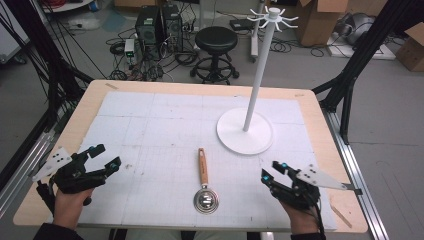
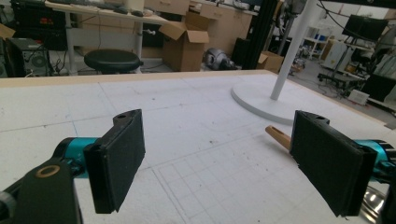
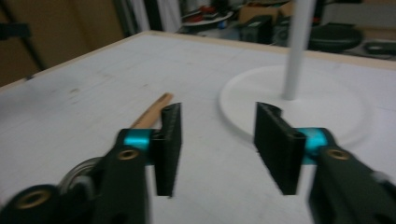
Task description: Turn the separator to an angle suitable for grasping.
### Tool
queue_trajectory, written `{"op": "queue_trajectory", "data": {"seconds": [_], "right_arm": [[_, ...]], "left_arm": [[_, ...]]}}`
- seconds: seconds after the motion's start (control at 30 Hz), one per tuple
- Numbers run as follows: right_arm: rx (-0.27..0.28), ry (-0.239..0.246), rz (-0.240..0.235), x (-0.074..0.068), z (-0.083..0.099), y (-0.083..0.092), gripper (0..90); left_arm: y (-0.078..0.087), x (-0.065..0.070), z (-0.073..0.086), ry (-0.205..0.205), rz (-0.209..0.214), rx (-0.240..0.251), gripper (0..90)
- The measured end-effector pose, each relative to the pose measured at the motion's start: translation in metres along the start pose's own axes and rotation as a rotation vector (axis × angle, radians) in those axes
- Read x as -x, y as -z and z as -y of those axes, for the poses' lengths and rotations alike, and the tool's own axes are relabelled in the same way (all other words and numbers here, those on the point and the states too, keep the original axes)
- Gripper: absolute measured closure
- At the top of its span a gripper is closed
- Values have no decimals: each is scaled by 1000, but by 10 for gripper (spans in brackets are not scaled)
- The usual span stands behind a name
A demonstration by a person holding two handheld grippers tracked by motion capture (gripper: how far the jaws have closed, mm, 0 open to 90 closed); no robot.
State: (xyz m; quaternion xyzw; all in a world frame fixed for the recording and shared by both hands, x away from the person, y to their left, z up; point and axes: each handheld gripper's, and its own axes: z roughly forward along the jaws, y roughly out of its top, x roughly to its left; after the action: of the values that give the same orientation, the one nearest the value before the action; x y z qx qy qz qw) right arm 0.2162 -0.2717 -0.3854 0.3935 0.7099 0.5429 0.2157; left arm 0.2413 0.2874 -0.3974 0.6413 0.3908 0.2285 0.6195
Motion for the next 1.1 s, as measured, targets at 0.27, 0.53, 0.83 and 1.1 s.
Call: {"op": "queue_trajectory", "data": {"seconds": [0.27,0.53,0.83,1.1], "right_arm": [[-199,110,-197,-35,-11,-87,836],[-355,223,-296,-87,-8,-174,892],[-489,294,-160,-87,-1,-194,893],[-483,248,-135,-68,-1,-178,893]], "left_arm": [[-1,-2,2,7,-2,-18,190],[-4,0,5,-1,16,-41,196],[-4,-1,5,4,23,-48,197],[-4,-1,5,8,23,-48,198]]}}
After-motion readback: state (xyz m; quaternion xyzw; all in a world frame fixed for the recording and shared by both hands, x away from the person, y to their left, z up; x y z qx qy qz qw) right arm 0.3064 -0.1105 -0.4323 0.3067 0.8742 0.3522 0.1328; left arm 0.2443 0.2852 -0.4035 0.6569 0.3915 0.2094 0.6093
